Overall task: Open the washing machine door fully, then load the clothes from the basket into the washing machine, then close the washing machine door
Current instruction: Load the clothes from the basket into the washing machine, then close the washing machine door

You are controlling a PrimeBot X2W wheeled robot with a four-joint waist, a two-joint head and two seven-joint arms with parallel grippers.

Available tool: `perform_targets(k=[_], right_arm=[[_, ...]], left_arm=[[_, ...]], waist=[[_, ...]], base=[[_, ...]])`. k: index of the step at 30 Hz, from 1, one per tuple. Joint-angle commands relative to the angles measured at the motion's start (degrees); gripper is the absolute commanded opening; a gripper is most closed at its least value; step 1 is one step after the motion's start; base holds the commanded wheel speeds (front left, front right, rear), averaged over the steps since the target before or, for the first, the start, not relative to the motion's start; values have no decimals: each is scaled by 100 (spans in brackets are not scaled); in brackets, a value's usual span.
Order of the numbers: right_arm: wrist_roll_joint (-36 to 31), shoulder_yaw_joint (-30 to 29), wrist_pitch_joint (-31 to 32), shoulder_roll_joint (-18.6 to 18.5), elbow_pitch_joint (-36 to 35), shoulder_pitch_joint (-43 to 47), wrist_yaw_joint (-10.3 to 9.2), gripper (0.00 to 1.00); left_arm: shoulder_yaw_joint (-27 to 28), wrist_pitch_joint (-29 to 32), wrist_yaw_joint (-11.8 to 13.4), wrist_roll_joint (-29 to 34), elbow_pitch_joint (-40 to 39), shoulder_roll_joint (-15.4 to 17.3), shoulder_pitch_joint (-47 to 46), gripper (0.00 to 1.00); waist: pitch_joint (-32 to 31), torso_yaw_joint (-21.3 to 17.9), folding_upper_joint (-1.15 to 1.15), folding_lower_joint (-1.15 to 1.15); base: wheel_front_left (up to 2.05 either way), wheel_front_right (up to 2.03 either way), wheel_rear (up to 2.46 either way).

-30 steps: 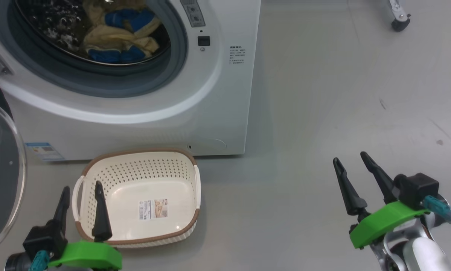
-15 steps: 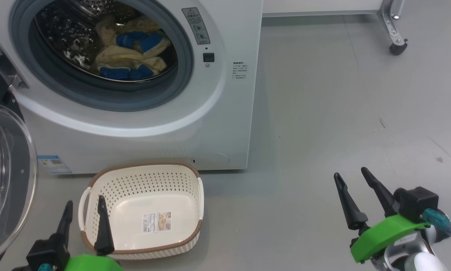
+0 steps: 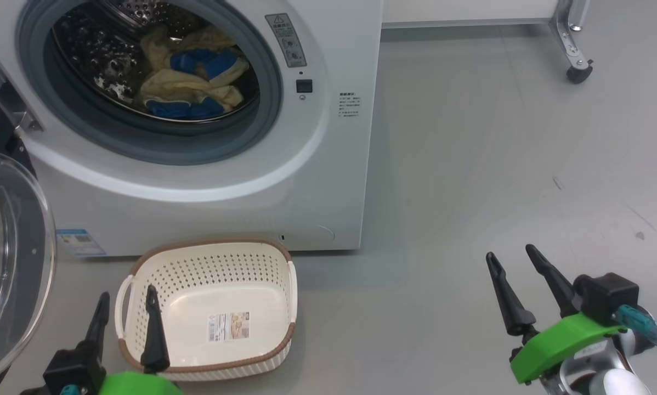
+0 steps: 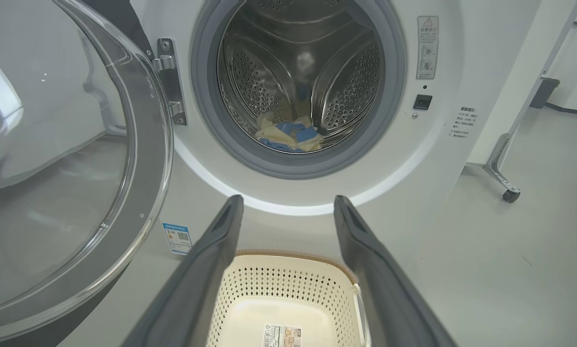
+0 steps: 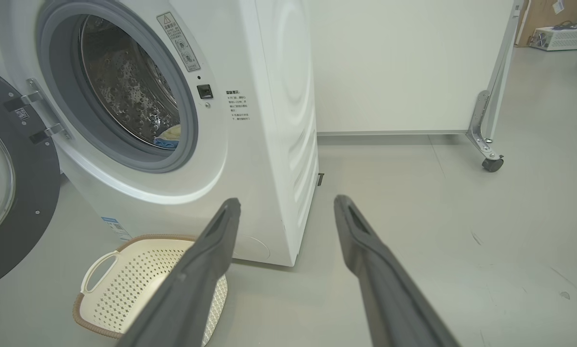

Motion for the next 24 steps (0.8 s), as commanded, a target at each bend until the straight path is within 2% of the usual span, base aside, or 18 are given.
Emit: perform_targets(k=[1, 12, 21, 24], right_arm=[[-50, 87, 13, -36, -214, -135, 58, 100], [-71, 72, 50, -32, -239, -133, 58, 100], [-73, 69, 57, -27, -240, -119, 58, 100], [-74, 54, 56, -25, -249, -117, 58, 100]], left_arm=[[218, -56, 18, 53, -176, 56, -207, 100], [222, -56, -16, 150, -84, 3, -324, 100], [235, -56, -35, 210, 8, -15, -331, 100], [211, -55, -117, 199, 14, 29, -369, 100]], waist=[[-25, -3, 0, 0], [-72, 21, 0, 0], [-83, 17, 0, 0], [-64, 29, 0, 0]], base=[[0, 0, 0], [-49, 49, 0], [-179, 179, 0], [-202, 202, 0]])
